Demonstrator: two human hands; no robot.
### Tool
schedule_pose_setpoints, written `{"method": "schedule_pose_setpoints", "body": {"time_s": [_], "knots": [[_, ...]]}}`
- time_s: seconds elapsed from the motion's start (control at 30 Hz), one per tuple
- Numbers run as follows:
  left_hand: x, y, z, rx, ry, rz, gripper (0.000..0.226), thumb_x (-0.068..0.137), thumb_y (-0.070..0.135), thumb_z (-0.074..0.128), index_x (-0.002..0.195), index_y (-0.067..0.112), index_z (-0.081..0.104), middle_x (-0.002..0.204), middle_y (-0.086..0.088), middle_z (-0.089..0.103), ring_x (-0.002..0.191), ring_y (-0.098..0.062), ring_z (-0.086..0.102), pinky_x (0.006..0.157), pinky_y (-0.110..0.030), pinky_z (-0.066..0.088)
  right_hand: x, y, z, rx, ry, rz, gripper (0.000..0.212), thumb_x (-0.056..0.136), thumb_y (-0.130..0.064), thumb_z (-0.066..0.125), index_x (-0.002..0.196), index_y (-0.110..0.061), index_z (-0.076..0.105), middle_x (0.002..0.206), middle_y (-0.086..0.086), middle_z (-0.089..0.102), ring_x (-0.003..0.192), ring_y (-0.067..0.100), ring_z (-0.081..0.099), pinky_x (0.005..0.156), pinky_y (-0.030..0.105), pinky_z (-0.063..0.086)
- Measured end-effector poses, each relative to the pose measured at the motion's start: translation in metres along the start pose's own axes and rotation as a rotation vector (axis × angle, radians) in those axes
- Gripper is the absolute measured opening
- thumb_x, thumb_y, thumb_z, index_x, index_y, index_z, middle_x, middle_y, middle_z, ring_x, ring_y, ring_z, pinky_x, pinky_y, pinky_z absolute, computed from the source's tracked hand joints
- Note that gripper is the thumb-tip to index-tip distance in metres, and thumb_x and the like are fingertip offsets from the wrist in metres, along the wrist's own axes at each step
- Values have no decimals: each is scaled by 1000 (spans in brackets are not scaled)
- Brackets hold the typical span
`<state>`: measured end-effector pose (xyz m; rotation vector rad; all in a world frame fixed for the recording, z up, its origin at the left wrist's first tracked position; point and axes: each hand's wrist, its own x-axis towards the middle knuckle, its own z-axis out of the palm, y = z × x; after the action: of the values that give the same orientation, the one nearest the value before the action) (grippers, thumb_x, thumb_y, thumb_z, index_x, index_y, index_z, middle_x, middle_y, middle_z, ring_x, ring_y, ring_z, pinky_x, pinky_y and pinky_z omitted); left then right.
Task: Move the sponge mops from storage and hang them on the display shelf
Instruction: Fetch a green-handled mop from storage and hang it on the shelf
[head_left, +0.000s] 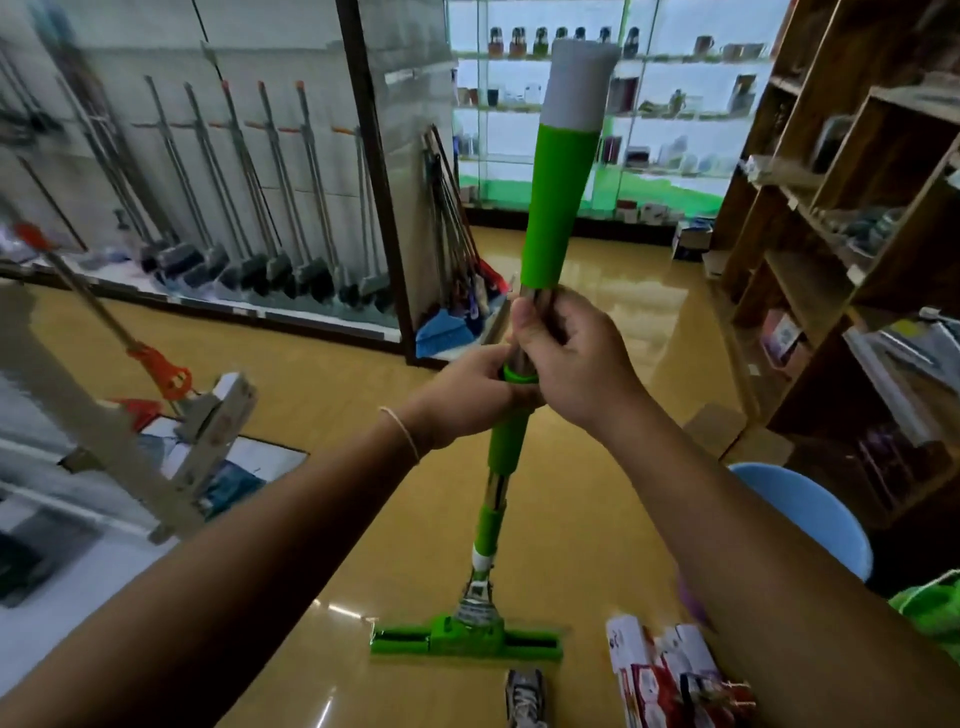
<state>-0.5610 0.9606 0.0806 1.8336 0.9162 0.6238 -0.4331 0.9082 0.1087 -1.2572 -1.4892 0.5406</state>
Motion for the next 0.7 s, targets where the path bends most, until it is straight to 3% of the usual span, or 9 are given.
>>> {"method": "schedule_pose_setpoints", "body": {"time_s": [0.1,0.23,0.3,0.4,0.53,0.7], "knots": [[40,-19,-43,10,64,-20,7,75,27,66,79,32,65,75,18,70,77,0,69,64,-16,52,61,22,30,46,-44,-32,15,97,-47,52,91,-36,61,87,3,69,82,17,68,79,49,57],[101,-44,-101,53,236,-35,18,75,19,74,88,8,67,85,-7,70,82,-19,70,74,-35,60,151,50,68,88,-125,-36,34,88,-63,49,94,-33,64,90,1,70,86,15,68,82,49,57],[129,-53,-130,47,262,-59,16,79,13,75,90,4,66,85,-9,69,82,-19,70,75,-34,59,196,62,84,86,-170,-52,39,85,-67,47,96,-32,63,87,-2,70,84,12,68,80,48,58],[167,-65,-172,37,287,-83,12,81,14,74,90,9,68,89,-8,70,88,-21,71,83,-38,59,258,76,108,73,-223,-106,37,89,-63,48,96,-31,64,85,-2,70,81,9,68,75,43,59],[205,-86,-221,-27,345,-133,14,83,10,72,95,4,68,99,-15,70,97,-27,69,93,-48,55,323,91,147,82,-307,-151,31,93,-54,52,95,-25,64,84,0,69,79,11,68,74,43,59],[248,-122,-278,-97,392,-156,18,83,9,71,98,-1,68,99,-17,72,97,-27,70,95,-50,53,391,108,196,73,-348,-216,18,97,-42,57,91,-27,66,76,-7,67,71,5,64,59,16,48]]}}
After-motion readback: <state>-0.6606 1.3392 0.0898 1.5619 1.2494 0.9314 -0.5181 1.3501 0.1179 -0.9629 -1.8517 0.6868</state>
